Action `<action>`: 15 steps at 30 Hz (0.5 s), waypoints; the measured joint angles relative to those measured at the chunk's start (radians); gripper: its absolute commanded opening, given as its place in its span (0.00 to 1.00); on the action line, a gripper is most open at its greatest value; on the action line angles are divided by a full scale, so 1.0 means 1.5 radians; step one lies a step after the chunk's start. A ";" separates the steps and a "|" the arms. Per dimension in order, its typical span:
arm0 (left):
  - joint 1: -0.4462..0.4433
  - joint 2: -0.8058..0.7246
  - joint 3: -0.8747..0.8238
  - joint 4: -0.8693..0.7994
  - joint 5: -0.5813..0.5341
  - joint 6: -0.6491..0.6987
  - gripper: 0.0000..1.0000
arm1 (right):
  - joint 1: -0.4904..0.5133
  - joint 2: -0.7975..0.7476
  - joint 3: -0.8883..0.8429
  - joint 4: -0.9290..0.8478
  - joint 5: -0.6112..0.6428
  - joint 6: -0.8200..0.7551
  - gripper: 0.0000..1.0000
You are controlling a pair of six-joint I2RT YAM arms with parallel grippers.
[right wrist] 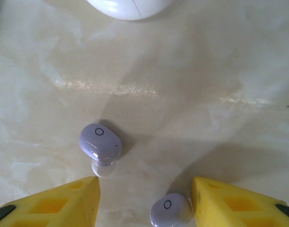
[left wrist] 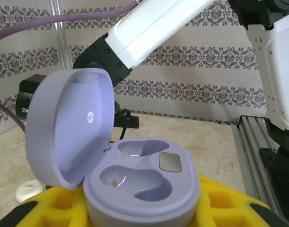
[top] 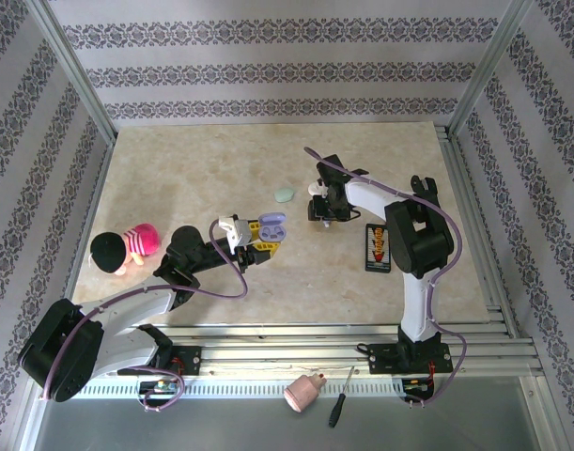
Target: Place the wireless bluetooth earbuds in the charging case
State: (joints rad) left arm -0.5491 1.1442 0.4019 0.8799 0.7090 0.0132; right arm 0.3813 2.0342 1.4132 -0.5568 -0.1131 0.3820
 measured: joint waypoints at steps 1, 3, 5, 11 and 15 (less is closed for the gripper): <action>0.000 0.000 0.000 0.000 -0.002 0.001 0.32 | 0.000 0.000 0.000 0.000 0.000 -0.003 0.52; 0.000 0.000 0.000 0.000 -0.003 0.002 0.32 | -0.001 0.000 0.001 0.000 -0.003 -0.007 0.52; 0.000 0.000 0.000 0.000 -0.004 0.004 0.32 | -0.004 0.000 0.001 0.003 -0.015 -0.007 0.52; 0.000 0.003 0.000 0.000 -0.005 0.005 0.32 | -0.018 0.000 0.000 0.021 -0.043 -0.008 0.51; 0.000 0.004 -0.001 0.000 -0.005 0.005 0.32 | -0.021 -0.001 0.000 0.024 -0.039 -0.013 0.52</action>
State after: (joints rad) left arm -0.5491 1.1503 0.4011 0.8803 0.7021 0.0204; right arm 0.3496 2.0335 1.4136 -0.5205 -0.1719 0.3622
